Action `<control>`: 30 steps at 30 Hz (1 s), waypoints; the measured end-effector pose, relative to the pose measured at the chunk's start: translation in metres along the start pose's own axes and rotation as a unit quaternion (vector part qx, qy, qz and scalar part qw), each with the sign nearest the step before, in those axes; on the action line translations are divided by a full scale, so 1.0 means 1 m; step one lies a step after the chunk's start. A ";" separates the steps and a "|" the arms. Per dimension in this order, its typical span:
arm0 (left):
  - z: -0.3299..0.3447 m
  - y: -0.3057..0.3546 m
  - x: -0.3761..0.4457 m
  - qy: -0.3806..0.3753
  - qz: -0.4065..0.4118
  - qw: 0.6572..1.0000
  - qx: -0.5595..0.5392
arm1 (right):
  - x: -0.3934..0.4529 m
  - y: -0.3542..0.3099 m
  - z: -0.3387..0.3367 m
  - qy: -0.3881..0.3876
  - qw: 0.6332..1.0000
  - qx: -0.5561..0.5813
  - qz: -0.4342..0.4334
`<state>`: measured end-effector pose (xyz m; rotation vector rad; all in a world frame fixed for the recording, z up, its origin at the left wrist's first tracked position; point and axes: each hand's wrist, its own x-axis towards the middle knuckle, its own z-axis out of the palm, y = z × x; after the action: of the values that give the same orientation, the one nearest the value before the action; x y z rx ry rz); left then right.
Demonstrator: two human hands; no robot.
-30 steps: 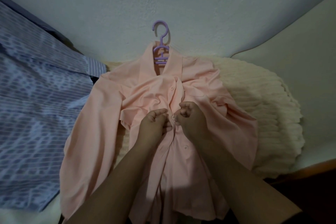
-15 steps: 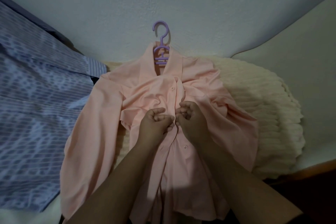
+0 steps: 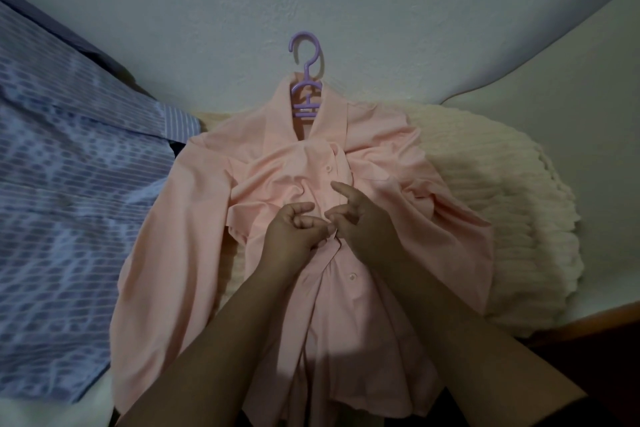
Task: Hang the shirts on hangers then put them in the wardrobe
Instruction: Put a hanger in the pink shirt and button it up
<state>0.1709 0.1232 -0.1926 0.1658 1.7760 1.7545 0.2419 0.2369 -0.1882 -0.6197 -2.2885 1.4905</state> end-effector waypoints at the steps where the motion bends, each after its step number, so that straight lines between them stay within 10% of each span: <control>1: 0.000 -0.001 0.001 0.001 -0.006 1.000 0.000 | 0.001 0.002 0.000 0.007 1.000 0.017 0.024; 17: 0.002 0.003 0.000 0.017 -0.140 0.975 -0.171 | -0.003 0.013 0.010 0.037 0.990 0.104 0.083; 30: -0.019 -0.009 -0.074 0.026 0.058 0.963 0.262 | -0.078 0.008 -0.014 -0.013 0.996 -0.003 0.094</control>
<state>0.2229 0.0688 -0.1772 0.4533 2.2778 1.3329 0.3163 0.2090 -0.1939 -0.8417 -2.3087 1.5847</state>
